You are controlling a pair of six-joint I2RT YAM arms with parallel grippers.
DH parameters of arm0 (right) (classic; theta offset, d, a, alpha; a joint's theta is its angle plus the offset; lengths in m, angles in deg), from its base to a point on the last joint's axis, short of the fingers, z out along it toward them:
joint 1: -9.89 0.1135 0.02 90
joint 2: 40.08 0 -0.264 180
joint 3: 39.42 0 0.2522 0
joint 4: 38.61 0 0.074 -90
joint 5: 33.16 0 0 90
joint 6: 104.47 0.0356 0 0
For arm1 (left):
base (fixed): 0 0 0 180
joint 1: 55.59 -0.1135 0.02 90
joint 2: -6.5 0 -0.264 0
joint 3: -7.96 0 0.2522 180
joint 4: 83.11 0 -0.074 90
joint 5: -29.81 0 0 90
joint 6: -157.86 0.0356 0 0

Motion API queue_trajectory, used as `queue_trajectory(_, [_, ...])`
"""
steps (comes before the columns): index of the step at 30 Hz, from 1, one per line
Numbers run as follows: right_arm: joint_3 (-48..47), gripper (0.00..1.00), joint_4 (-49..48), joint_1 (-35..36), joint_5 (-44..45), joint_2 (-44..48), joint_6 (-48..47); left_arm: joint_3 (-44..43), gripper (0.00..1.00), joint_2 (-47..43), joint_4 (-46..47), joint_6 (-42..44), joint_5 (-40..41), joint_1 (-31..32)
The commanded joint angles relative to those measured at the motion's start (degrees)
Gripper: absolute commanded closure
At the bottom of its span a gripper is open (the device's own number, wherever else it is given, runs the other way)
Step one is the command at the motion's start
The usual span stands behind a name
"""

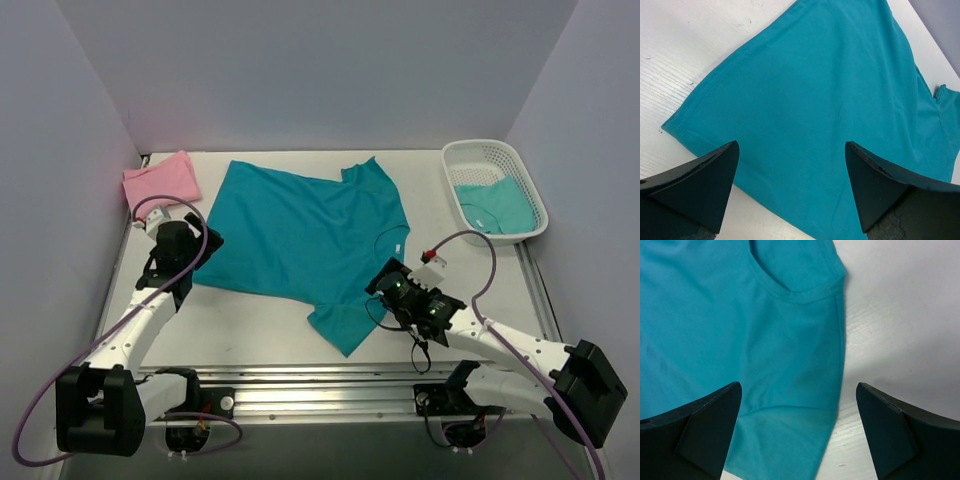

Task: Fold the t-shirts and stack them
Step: Flatten out the tshirt

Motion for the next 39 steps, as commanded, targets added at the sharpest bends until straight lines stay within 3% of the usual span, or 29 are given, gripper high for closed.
queue_trajectory(1, [4.39,0.07,-3.41,0.28,-2.46,1.74,4.57,0.90,0.04,-1.04,4.39,-0.67,-1.85,0.33])
queue_trajectory(7, [3.87,0.09,-6.83,0.46,-4.22,-5.38,4.84,0.47,0.04,1.07,5.19,-0.58,-2.56,0.50])
queue_trajectory(16, [1.85,0.18,-16.77,0.72,-7.38,-18.21,2.91,0.47,0.04,1.43,7.21,-0.23,-2.03,0.77])
queue_trajectory(18, [2.03,0.24,-18.09,0.81,-7.56,-19.35,2.73,0.55,0.04,0.99,7.03,-0.14,-1.77,0.68])
queue_trajectory(19, [2.11,0.30,-18.27,0.72,-7.65,-19.53,2.73,0.56,0.04,0.90,7.03,-0.14,-1.50,0.68])
queue_trajectory(22, [2.11,0.63,-17.57,0.81,-7.21,-19.01,2.64,0.64,0.04,0.81,7.03,-0.14,-1.50,0.68])
queue_trajectory(23, [2.11,0.84,-16.44,0.72,-6.60,-18.57,2.64,0.64,0.04,0.81,7.12,-0.14,-1.50,0.68])
queue_trajectory(25, [1.85,1.00,-13.55,0.72,-5.54,-16.91,2.99,0.82,0.04,0.90,7.21,-0.14,-1.41,0.68])
queue_trajectory(30, [1.50,1.00,-8.61,0.63,-1.59,-10.85,3.17,0.99,0.04,1.34,7.73,-0.32,-1.50,0.77])
queue_trajectory(34, [-0.08,1.00,1.39,0.19,2.45,-6.27,3.35,0.91,0.04,1.17,7.65,-0.58,-1.68,0.86])
queue_trajectory(39, [-0.17,1.00,4.50,-7.35,1.59,-0.56,-1.39,0.64,0.04,0.55,6.77,-1.11,-1.77,1.38])
